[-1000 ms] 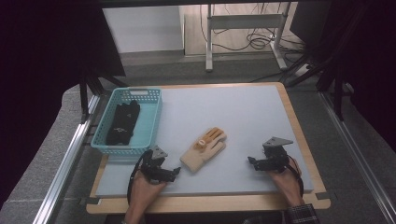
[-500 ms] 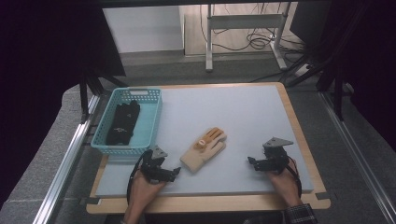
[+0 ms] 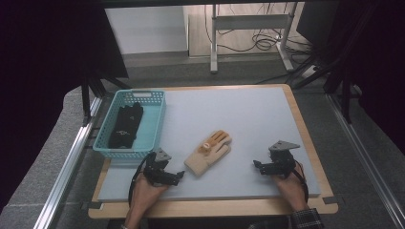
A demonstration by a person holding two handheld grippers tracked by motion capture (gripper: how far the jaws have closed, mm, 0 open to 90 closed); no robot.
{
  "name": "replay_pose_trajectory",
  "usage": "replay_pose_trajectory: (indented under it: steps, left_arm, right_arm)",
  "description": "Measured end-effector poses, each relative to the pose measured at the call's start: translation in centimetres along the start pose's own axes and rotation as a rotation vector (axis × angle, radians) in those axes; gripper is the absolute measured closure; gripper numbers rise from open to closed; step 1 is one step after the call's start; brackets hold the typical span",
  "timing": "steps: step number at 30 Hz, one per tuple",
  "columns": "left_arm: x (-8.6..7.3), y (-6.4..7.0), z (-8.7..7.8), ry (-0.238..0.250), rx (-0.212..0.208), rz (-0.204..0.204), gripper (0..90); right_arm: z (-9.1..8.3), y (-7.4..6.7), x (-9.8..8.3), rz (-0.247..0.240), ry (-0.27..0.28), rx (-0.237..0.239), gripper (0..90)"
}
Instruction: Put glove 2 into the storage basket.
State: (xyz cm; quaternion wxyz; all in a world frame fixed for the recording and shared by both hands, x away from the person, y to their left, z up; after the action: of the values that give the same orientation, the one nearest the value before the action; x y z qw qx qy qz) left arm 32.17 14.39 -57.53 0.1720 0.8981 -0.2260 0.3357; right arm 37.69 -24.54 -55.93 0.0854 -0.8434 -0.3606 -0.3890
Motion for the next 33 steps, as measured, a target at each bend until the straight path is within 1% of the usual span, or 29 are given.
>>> replay_pose_trajectory:
  steps: [1,2,4,7,8,10,12,14,17,18,19,25,28,31,33]
  left_arm:
    - [0.2,0.2,-0.1,0.008,-0.022,-0.004,5.0]
    - [0.2,0.2,-0.1,0.008,-0.022,-0.004,5.0]
    - [0.5,0.5,-0.3,0.006,-0.037,0.002,4.8]
    - [1.0,0.9,-0.6,0.000,-0.049,0.016,4.8]
    - [1.4,1.3,-0.8,-0.007,-0.070,0.027,4.8]
    - [1.9,1.7,-1.0,-0.012,-0.085,0.042,4.7]
    - [2.1,1.9,-1.0,-0.014,-0.093,0.048,4.7]
    - [2.7,2.4,-1.1,-0.016,-0.106,0.060,4.6]
    - [3.6,2.9,-0.9,-0.018,-0.112,0.074,4.4]
    - [4.3,3.3,-0.8,-0.019,-0.116,0.083,4.2]
    - [4.3,3.3,-0.8,-0.019,-0.116,0.083,4.2]
    - [6.5,4.2,0.1,-0.026,-0.133,0.093,3.9]
    - [7.5,4.6,0.7,-0.031,-0.137,0.092,3.8]
    - [8.2,4.8,1.5,-0.048,-0.135,0.098,3.6]
    - [8.7,5.0,2.3,-0.061,-0.133,0.100,3.6]
  right_arm:
    - [0.0,0.0,0.0,0.000,0.000,0.000,14.4]
    - [0.0,0.0,0.0,0.000,0.000,0.000,14.3]
    - [0.0,0.0,0.0,-0.001,0.000,-0.001,14.3]
    - [0.0,0.0,0.0,0.000,0.000,-0.001,14.4]
    - [0.0,0.0,0.0,-0.001,0.000,-0.001,14.3]
    - [0.0,0.0,0.0,-0.001,0.000,-0.001,14.3]
    - [0.0,0.0,0.0,-0.002,0.000,-0.001,14.3]
    - [0.0,0.0,0.0,-0.002,0.000,-0.001,14.3]
    - [0.0,0.0,0.0,0.000,0.001,-0.001,14.3]
    - [0.0,0.0,0.0,-0.001,0.001,-0.001,14.3]
    - [0.0,0.0,0.0,-0.001,0.001,-0.001,14.3]
    - [0.0,0.0,0.0,-0.002,0.001,-0.001,14.3]
    - [0.0,0.0,0.0,-0.002,0.001,-0.001,14.3]
    - [0.0,0.0,0.0,-0.001,0.001,0.000,14.3]
    - [0.0,0.0,0.0,-0.001,0.001,0.000,14.3]
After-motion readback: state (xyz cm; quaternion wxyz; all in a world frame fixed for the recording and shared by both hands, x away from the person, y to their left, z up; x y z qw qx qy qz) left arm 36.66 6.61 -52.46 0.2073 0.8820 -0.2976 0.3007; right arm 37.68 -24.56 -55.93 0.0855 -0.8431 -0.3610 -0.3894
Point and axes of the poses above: each handheld gripper's, and its own axes: z roughly forward along the jaws, x roughly out of its top, y roughly to its right, the point moved 4 cm from there along z, roughly forward along the jaws, and after that the axes turned 7 degrees about -z, right-handed, at the moved point
